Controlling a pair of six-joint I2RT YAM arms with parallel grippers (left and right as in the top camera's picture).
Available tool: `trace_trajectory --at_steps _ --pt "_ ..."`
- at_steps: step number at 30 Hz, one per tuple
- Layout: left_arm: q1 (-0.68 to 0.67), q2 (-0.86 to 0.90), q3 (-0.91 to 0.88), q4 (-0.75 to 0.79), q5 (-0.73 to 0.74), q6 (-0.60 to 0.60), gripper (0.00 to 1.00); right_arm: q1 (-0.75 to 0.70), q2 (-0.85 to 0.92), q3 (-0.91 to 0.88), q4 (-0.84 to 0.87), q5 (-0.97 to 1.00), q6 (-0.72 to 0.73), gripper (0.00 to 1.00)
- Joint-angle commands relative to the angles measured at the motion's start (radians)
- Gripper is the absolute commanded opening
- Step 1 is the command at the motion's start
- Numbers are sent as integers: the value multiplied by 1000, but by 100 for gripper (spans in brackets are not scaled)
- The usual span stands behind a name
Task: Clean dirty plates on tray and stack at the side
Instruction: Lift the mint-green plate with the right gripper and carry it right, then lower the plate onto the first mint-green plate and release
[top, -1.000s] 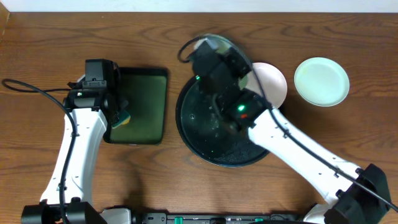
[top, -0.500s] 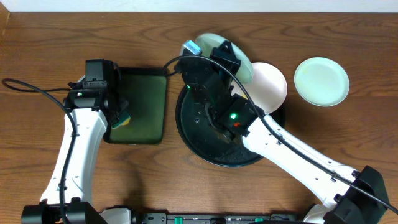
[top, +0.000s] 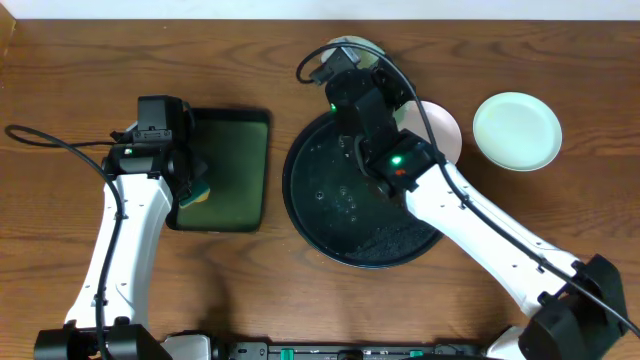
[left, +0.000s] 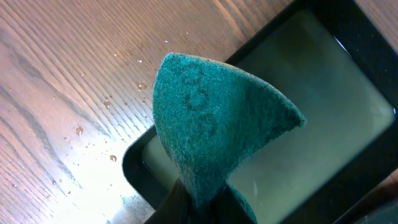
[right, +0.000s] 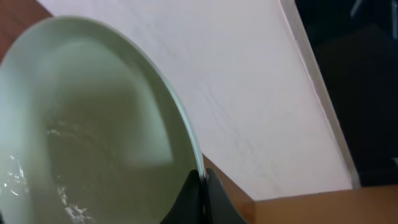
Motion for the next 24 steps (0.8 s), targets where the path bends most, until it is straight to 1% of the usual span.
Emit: trace_trajectory --at_steps 1,3,4,7,9,11,12,15,17,19,24 --pt "3 -11 -6 -3 -5 14 8 -49 -20 11 -69 -229 141 1" --pt "3 -11 -6 -3 -5 14 8 -89 6 11 -180 -415 158 1" --pt "3 -11 -6 -3 -5 15 8 -107 21 11 -216 -447 185 1" --pt "3 -11 -6 -4 -5 25 8 -190 63 11 -284 -442 365 1" --pt "3 -11 -6 -4 -5 25 7 -262 66 11 -304 -513 478 1" --pt "3 -11 -6 -5 -5 25 8 -348 51 13 -312 -663 550 1" --pt "3 -11 -6 -6 -5 25 8 -411 39 13 -311 -777 590 1" --pt "3 -11 -6 -6 -5 25 8 -581 10 13 -293 -1029 701 1" --pt "3 -11 -6 -6 -5 25 8 -702 7 13 -277 -1160 762 1" --pt "3 -11 -6 -6 -5 25 8 -808 9 13 -280 -1202 799 1" --pt "3 -11 -6 -6 -5 25 8 -1008 11 12 -346 -1166 803 1"
